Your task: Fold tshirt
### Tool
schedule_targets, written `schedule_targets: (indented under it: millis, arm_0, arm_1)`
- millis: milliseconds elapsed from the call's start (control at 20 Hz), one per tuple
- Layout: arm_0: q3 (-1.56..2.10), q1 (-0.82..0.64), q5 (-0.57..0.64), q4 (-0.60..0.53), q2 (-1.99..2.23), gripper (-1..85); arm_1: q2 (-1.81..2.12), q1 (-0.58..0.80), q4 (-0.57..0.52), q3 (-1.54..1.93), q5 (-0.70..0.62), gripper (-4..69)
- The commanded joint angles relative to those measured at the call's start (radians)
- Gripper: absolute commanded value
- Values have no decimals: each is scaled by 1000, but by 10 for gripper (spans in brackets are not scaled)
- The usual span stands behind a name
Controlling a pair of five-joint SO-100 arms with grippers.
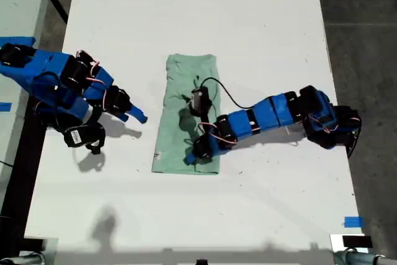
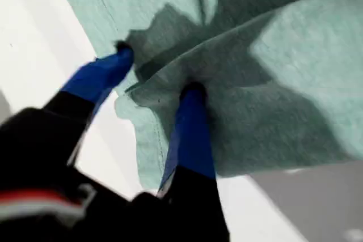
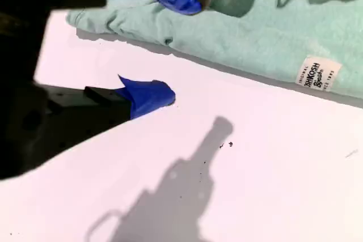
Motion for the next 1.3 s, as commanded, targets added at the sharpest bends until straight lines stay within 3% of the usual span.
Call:
schedule_targets:
  millis: [0,150,300,650,750,950,1250]
  arm_0:
    - [-15,-18,8,-14,2,221]
    - [-26,-17,8,-9,2,221]
    - [-37,-15,2,-8,0,220]
    - [-298,43,2,-15,-273,219]
    - [-397,74,-5,-67,-423,222]
    - [-430,133,-55,-307,-641,230]
    - [-479,183,-112,-367,-861,228]
  arm_1:
    - [132,-8,156,-55,-15,290]
    - [314,-21,345,-89,-37,277]
    - [482,-23,436,-81,-60,263]
    - [591,11,446,14,-83,245]
    - [586,15,445,20,-84,242]
    - [586,15,445,44,-78,242]
    - [581,3,439,60,-71,241]
